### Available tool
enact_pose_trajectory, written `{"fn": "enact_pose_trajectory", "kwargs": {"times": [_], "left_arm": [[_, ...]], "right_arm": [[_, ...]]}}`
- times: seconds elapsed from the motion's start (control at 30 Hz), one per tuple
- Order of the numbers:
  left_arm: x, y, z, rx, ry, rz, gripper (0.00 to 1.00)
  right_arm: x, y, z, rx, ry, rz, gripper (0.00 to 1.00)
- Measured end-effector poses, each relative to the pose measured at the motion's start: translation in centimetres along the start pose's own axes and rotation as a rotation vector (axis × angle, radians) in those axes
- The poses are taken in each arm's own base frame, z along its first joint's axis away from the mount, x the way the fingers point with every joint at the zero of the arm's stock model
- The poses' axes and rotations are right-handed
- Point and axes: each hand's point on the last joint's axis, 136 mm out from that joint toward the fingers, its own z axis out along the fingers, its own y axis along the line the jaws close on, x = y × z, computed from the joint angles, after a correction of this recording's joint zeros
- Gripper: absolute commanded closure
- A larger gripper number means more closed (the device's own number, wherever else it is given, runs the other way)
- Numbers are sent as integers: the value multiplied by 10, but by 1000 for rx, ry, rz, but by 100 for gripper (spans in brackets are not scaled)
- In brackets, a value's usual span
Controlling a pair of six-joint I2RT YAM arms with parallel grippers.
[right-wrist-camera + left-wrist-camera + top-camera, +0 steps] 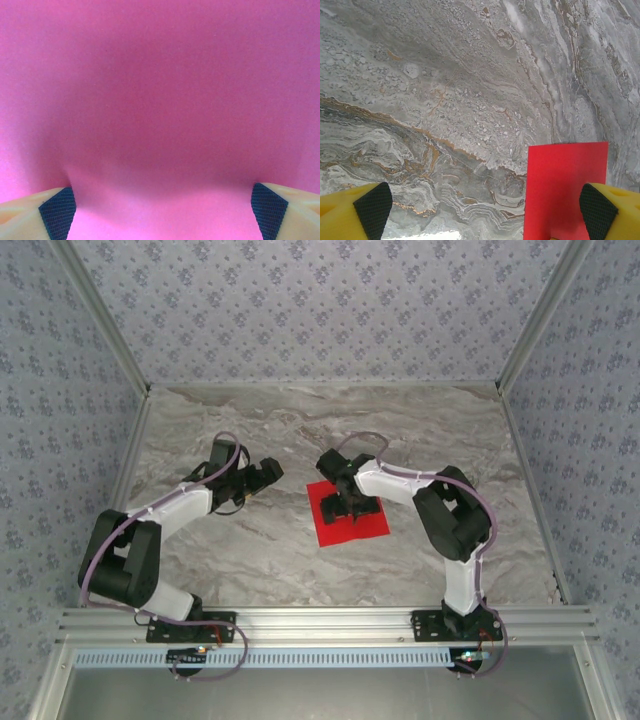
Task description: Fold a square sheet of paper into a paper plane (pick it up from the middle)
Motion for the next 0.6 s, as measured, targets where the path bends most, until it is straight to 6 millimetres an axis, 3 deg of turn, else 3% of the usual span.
{"fn": "enact_pose_trajectory", "kwargs": {"times": [0.23,0.5,0.6], "left_arm": [[0,-1,0,1,-1,1,1],[-3,-7,2,28,-11,-28,1],[-5,-12,6,58,-12,-56,1]], "right_arm": [[-3,-1,1,-1,-12,26,32],[-16,1,-5,-129,-76,136,78],[-20,-2,-7,-227,-102,232,82]]}}
